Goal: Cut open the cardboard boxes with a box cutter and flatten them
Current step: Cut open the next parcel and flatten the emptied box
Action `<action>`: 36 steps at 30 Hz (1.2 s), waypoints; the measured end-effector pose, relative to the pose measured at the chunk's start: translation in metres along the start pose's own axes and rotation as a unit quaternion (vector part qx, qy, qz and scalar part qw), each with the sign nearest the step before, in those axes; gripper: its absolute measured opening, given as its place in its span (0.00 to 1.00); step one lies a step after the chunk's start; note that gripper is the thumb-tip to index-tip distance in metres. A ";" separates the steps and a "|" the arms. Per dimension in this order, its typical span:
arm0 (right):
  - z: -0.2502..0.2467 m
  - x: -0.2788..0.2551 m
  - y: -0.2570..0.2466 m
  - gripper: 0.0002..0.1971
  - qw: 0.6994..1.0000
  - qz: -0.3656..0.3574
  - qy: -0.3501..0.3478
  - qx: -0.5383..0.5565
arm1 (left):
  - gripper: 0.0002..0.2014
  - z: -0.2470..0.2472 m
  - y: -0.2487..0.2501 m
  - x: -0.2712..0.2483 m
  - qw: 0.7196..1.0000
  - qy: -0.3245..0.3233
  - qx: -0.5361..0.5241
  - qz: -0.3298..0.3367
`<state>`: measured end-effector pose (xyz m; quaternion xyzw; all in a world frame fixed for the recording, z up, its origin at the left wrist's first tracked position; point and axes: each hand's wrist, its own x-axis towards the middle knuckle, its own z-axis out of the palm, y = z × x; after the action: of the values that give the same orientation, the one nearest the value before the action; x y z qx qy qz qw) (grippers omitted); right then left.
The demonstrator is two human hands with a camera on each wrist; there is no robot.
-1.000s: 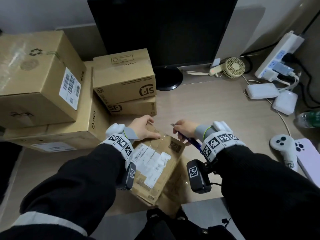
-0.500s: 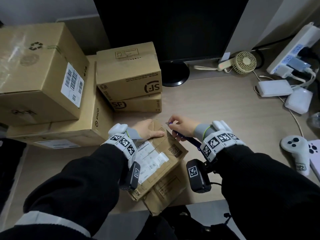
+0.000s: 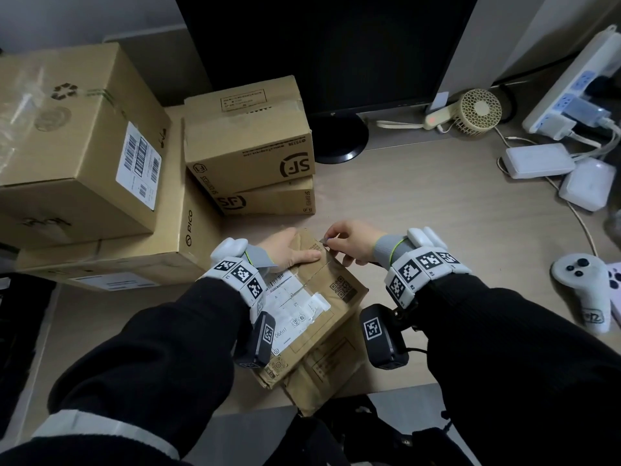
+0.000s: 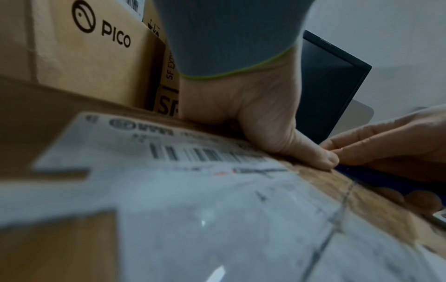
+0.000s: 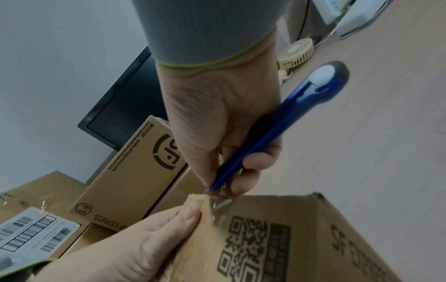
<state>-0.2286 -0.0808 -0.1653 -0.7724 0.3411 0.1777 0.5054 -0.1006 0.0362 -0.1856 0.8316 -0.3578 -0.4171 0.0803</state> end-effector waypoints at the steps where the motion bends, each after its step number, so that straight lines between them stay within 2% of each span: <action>1: -0.001 0.000 0.001 0.06 1.000 0.000 -0.004 0.007 | 0.34 0.000 0.001 -0.001 1.000 -0.002 0.003 0.001; 6: -0.005 -0.003 0.008 0.11 1.000 -0.009 -0.016 0.008 | 0.39 0.000 -0.001 0.000 1.000 -0.006 0.001 0.002; 19: -0.011 -0.005 0.011 0.11 0.998 -0.011 -0.027 -0.060 | 0.34 -0.003 0.001 -0.002 1.000 -0.009 0.010 0.007; 36: -0.015 -0.024 0.031 0.11 0.998 -0.018 -0.042 -0.043 | 0.34 -0.003 0.006 -0.002 0.998 -0.023 0.061 -0.007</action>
<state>-0.2680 -0.0943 -0.1643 -0.7914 0.2979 0.2154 0.4885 -0.1023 0.0333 -0.1797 0.8280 -0.3781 -0.4138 0.0182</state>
